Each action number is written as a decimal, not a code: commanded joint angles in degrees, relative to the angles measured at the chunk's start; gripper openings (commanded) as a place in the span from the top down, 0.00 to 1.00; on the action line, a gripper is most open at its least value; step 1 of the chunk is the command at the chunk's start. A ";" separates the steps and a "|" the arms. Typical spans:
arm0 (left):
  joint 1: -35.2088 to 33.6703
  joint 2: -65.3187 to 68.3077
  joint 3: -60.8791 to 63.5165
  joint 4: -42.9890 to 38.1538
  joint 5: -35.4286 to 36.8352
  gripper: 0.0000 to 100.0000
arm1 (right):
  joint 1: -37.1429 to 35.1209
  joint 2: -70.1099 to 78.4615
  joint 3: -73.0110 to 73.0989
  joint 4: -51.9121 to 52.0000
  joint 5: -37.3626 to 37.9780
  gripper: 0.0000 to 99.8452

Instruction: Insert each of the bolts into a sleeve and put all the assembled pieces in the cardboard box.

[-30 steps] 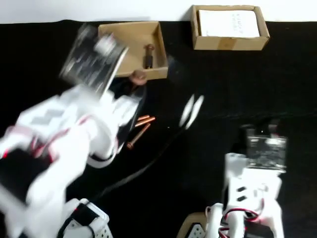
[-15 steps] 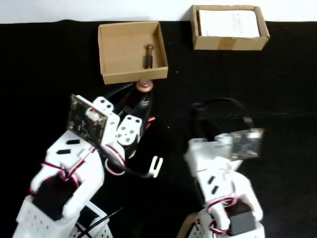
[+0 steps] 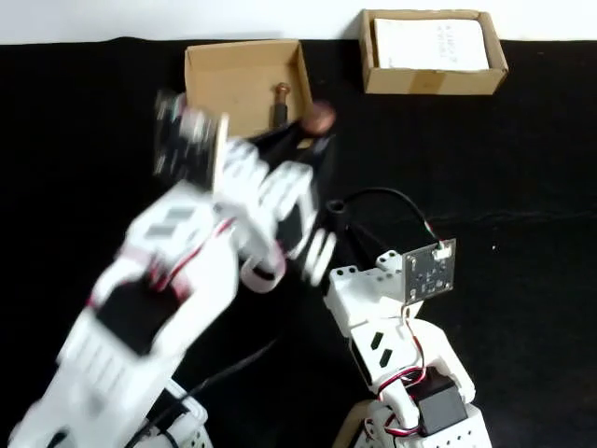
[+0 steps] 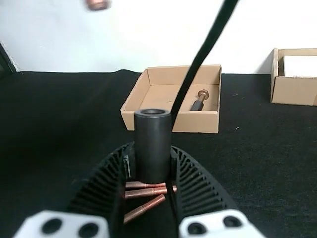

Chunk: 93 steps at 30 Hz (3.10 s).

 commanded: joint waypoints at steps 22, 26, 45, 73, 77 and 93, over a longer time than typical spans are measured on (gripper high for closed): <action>1.80 12.44 -11.38 10.99 2.90 0.99 | -0.13 -0.75 -0.40 -4.97 -9.23 0.99; 1.89 12.44 -11.38 10.99 -0.70 0.99 | -0.13 -0.75 -0.66 -4.97 -9.14 0.99; 1.89 12.53 -7.78 8.09 -1.05 0.99 | -0.13 -0.75 -0.48 -4.97 -9.14 0.99; 2.24 12.44 -3.03 7.30 -6.07 0.99 | -0.13 -0.75 -0.66 -4.97 -9.32 0.99; 2.24 12.09 -3.21 7.30 -6.24 0.99 | -0.13 -0.75 -0.40 -4.97 -9.32 0.99; 2.24 11.91 -3.38 16.00 -6.24 0.99 | -0.13 -0.57 -0.31 -4.97 -9.32 0.99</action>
